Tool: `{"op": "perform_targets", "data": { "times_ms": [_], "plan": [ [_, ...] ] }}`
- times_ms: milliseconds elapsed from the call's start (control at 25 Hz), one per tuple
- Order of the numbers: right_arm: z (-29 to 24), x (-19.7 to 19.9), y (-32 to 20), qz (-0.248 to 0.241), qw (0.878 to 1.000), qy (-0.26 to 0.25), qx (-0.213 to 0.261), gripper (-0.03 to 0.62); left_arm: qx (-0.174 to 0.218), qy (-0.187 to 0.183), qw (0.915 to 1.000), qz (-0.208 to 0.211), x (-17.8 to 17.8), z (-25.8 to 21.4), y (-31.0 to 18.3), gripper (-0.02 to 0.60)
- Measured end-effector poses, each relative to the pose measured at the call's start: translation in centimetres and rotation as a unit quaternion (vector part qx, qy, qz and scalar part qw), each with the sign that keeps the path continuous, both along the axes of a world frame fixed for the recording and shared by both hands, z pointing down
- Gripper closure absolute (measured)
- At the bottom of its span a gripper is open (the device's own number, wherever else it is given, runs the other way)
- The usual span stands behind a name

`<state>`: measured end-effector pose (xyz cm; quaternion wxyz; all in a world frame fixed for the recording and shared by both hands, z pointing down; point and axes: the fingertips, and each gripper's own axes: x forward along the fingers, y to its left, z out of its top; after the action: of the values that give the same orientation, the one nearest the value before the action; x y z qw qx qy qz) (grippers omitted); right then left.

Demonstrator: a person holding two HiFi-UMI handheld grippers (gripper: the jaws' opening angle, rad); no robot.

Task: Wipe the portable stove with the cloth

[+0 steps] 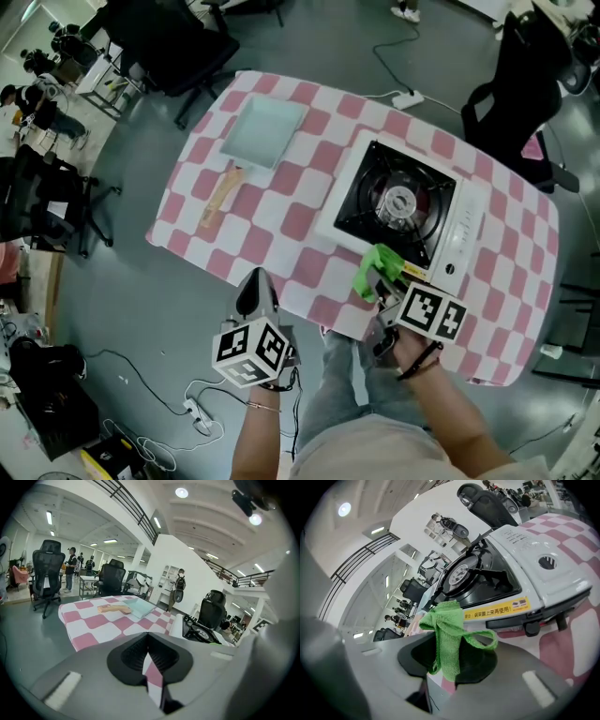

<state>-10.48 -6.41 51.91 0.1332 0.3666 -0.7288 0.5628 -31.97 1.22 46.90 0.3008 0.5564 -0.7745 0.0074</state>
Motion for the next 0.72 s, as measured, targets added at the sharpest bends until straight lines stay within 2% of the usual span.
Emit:
{"op": "perform_targets", "data": {
  "times_ms": [720],
  "plan": [
    [0.1,4.9,0.4,0.032,0.999,-0.001,-0.014,0.488,0.006,0.0,0.9992,0.041,3.9,-0.7,-2.4,0.581]
  ]
}}
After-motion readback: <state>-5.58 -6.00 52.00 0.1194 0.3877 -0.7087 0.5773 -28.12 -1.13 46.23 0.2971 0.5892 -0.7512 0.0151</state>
